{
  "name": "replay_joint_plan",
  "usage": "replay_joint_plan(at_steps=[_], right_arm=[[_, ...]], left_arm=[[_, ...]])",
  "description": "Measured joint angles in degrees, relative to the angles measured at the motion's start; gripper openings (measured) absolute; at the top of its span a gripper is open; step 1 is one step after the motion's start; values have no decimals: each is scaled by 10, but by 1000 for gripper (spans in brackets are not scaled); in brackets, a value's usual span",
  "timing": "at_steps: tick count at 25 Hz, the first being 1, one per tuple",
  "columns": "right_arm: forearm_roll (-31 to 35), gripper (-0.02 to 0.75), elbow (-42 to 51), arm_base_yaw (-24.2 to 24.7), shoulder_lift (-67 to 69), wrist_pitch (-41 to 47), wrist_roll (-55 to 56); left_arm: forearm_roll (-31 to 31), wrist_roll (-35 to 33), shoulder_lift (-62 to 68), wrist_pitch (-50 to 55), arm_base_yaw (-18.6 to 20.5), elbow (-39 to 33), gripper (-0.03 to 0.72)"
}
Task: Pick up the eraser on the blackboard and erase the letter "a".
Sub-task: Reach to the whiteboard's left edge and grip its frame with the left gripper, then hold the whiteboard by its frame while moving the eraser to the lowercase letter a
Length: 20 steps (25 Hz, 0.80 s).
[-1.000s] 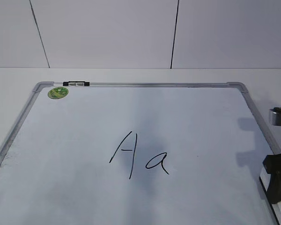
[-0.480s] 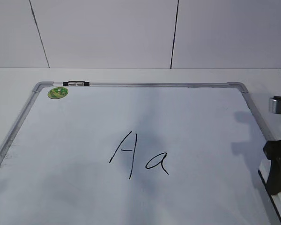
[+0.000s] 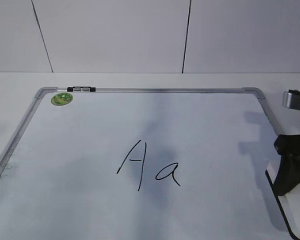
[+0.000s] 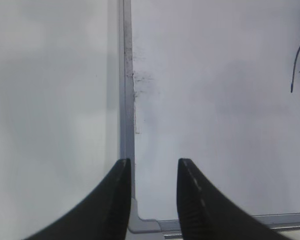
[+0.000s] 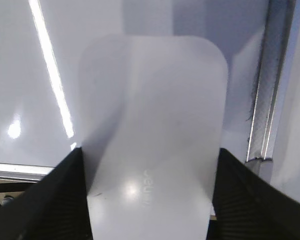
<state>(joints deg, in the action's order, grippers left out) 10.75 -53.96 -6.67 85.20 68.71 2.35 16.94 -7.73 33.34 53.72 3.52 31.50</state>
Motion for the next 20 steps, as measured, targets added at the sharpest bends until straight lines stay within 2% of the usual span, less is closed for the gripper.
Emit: replay_joint_plan(at_steps=[6,14,20], right_arm=[[15,526,-1,0,0,0,-1],[27,526,-1,0,0,0,-1],[37,526,-1,0,0,0,-1]], left_arm=[[3,1,134,-23,0,29,239],[14,1,300,-58,0,107,239],[17,1,377,-84,0,131,239]])
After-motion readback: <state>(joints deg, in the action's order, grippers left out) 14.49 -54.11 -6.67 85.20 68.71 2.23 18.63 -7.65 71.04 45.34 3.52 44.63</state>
